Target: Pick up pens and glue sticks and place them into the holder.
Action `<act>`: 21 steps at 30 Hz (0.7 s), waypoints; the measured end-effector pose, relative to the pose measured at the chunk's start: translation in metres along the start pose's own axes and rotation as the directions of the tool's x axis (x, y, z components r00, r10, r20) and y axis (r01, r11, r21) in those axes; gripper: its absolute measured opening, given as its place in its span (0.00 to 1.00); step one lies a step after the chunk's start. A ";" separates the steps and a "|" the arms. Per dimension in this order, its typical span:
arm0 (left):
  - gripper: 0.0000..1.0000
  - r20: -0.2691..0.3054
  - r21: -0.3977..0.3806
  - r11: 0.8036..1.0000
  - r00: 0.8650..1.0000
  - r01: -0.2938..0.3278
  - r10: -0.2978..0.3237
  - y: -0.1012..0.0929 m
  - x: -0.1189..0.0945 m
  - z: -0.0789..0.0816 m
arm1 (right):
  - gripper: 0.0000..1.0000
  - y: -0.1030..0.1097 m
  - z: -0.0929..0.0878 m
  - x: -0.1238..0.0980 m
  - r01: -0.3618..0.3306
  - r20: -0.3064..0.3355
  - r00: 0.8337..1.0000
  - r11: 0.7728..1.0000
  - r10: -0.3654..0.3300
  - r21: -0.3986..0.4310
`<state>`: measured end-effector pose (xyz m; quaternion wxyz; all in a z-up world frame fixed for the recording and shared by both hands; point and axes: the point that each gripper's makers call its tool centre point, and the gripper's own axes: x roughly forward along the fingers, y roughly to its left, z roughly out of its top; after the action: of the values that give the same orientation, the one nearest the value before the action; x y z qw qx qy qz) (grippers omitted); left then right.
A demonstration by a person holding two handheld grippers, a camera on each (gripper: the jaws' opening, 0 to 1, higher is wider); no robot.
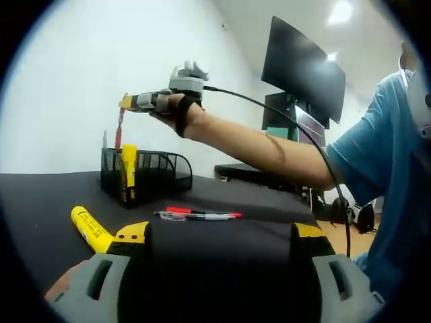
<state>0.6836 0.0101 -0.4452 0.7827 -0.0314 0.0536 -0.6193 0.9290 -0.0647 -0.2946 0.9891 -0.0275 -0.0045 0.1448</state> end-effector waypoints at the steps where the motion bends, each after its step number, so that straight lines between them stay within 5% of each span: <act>1: 0.78 0.000 0.000 1.000 1.000 0.000 0.000 0.000 0.000 0.000 | 0.05 0.001 -0.002 0.001 0.002 -0.003 1.000 1.000 -0.002 -0.002; 21: 0.78 -0.004 0.016 1.000 1.000 0.003 -0.003 -0.001 0.000 -0.001 | 0.06 0.004 -0.045 0.021 0.025 -0.107 0.994 1.000 -0.025 -0.006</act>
<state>0.6825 0.0096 -0.4457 0.7820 -0.0239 0.0500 -0.6209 0.9483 -0.0573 -0.3402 0.9896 -0.0373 0.0480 0.1306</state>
